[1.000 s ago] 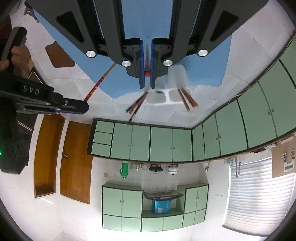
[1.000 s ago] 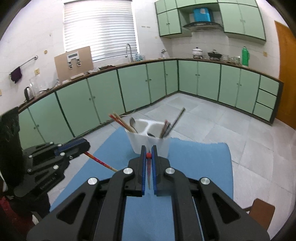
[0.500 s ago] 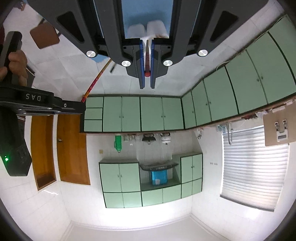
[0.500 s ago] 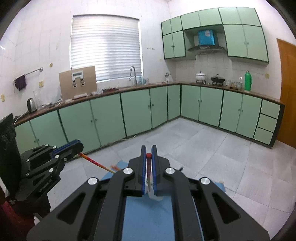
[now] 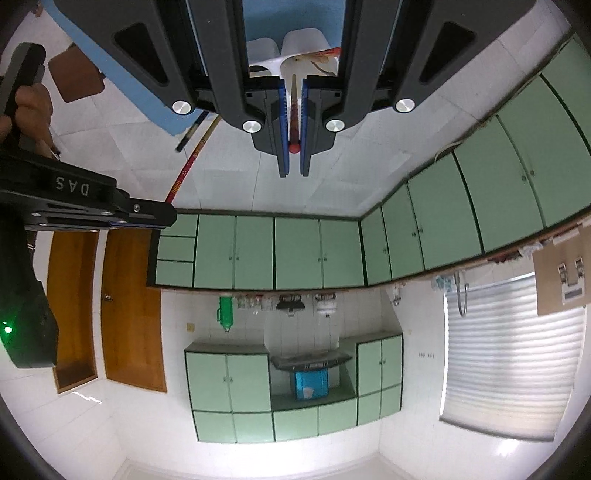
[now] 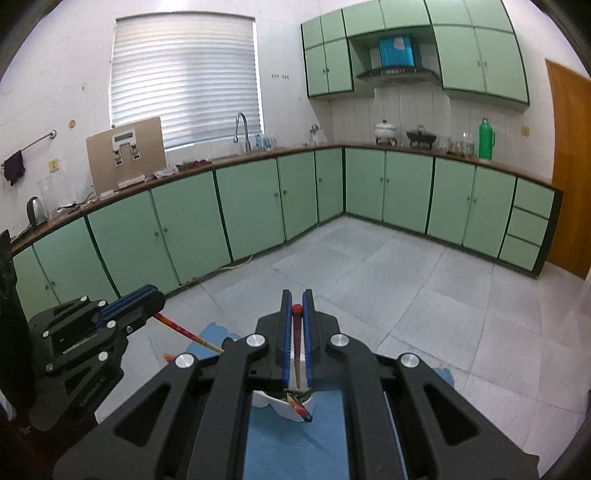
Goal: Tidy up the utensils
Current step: 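Open both grippers and pull them back from the holder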
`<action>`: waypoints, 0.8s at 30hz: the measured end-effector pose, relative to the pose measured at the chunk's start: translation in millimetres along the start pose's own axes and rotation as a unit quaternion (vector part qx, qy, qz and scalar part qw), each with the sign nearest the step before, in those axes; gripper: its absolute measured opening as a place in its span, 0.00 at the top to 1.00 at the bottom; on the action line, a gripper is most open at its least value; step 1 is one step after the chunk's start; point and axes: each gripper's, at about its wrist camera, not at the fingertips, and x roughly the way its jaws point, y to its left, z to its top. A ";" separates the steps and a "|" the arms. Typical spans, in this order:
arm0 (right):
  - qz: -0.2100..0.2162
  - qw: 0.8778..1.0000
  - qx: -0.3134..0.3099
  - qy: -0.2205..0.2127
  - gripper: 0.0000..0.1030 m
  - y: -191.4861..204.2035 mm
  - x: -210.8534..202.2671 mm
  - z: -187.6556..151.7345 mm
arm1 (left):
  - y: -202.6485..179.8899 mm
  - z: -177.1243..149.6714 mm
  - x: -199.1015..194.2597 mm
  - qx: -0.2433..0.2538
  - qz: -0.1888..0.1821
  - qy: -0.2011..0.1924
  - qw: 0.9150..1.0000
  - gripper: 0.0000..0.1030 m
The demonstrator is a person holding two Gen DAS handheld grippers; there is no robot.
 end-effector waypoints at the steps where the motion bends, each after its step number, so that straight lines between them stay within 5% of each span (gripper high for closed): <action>1: -0.001 1.000 -0.001 0.005 0.95 -0.4 6.8 -2.2 | 1.1 -1.7 4.7 -0.001 0.001 0.004 1.000 0.95; 12: -0.004 0.998 0.002 0.057 0.93 3.0 54.3 -27.7 | 7.6 -30.8 56.4 -0.011 -0.004 0.071 0.997 0.94; 15: -0.012 0.998 0.018 0.060 0.75 -3.1 53.0 -31.5 | 13.9 -32.4 53.1 -0.022 -0.006 0.078 0.997 0.90; 20: -0.035 0.999 0.039 0.001 0.44 -14.6 7.4 -31.1 | 15.7 -25.4 16.1 -0.024 -0.008 0.045 0.999 0.59; 24: -0.050 0.997 0.045 -0.031 0.21 -19.7 -31.0 -39.0 | 10.9 -22.6 -16.8 -0.026 -0.006 0.024 0.999 0.45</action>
